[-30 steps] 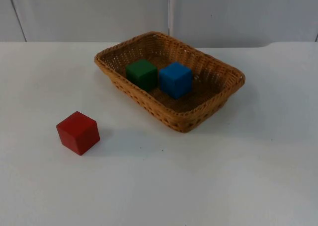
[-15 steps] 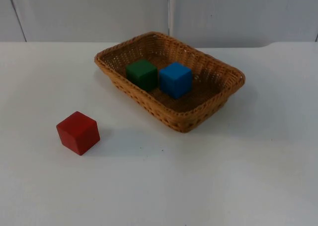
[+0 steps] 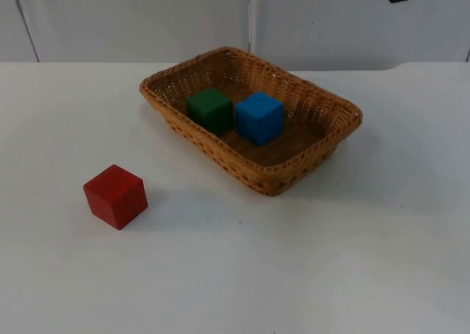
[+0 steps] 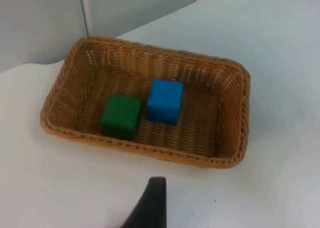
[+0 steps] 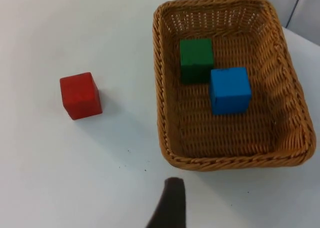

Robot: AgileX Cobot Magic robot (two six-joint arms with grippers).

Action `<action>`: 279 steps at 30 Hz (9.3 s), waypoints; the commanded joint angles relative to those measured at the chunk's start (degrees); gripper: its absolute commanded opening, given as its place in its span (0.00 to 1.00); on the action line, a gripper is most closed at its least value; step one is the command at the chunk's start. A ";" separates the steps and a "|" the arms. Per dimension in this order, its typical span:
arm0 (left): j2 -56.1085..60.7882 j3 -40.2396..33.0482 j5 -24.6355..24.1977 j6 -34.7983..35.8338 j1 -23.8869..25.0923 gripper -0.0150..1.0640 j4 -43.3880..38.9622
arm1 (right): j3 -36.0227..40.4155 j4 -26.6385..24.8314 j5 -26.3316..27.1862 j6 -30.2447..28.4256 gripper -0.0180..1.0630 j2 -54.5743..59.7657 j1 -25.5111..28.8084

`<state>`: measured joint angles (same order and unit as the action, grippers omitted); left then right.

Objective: Pick up one cube with each hand and place exactly two cubes into the same basket, leaving the remaining cube outside.

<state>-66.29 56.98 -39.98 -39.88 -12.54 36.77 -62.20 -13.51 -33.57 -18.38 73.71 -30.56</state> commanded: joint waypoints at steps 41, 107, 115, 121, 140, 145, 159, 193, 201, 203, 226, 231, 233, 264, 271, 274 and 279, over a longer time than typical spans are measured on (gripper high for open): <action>36.68 -14.57 -8.27 13.36 0.06 0.84 -7.45 | 18.54 -1.67 0.39 -0.53 0.68 -33.02 0.08; 66.29 -28.18 -21.24 37.63 0.06 0.84 -35.90 | 26.89 15.96 -28.27 19.10 0.68 -73.71 0.08; 66.29 -28.68 -21.54 37.80 0.06 0.84 -35.90 | 32.94 14.48 -28.32 18.99 0.68 -73.71 0.08; 66.29 -28.68 -21.54 37.80 0.06 0.84 -35.90 | 32.61 14.42 -28.25 18.86 0.68 -73.71 0.08; 66.29 -28.68 -21.54 37.80 0.06 0.84 -35.90 | 32.61 14.42 -28.25 18.86 0.69 -73.71 0.08; 66.29 -28.66 -21.54 37.80 0.06 0.88 -35.90 | 32.61 14.42 -28.25 18.86 0.83 -73.71 0.08; 66.29 -28.66 -21.54 37.80 0.06 0.99 -35.90 | 32.61 14.42 -28.25 18.86 0.99 -73.71 0.08; 66.29 -28.66 -21.54 37.80 0.06 0.99 -35.76 | 32.61 14.52 -28.25 18.86 0.99 -73.71 0.08; 66.29 -28.66 -21.54 37.80 0.06 0.99 -35.76 | 32.61 14.42 -28.25 18.86 0.99 -73.71 3.69; 66.29 -28.66 -21.54 37.80 0.06 0.99 -35.76 | 32.61 14.42 -28.25 18.86 0.99 -73.71 5.53; 66.29 -28.66 -21.54 37.80 0.06 0.99 -35.99 | 32.61 14.42 -28.25 18.86 0.99 -73.71 24.33; 66.29 -28.66 -21.54 37.80 0.06 0.99 -35.99 | 32.61 14.42 -28.25 18.86 0.99 -73.71 26.03; 66.29 -28.66 -21.54 37.80 0.06 0.99 -35.99 | 32.61 14.42 -28.25 18.86 0.99 -73.71 26.19; 66.29 -28.66 -21.54 37.80 0.06 0.99 -35.99 | 32.61 14.42 -28.25 18.86 0.99 -73.71 26.90; 66.29 -28.66 -21.54 37.80 0.06 0.99 -35.99 | 32.61 14.42 -28.25 18.86 0.99 -73.71 26.90; 66.29 -28.66 -21.54 37.80 0.06 0.99 -35.99 | 32.61 14.42 -28.25 18.86 0.99 -73.71 26.90; 66.29 -28.66 -21.54 37.80 0.06 0.99 -35.99 | 32.61 14.42 -28.25 18.86 0.99 -73.71 26.90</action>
<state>-0.20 28.59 -61.39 -2.57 -12.54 1.11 -29.67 1.10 -62.11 0.43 0.13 -4.00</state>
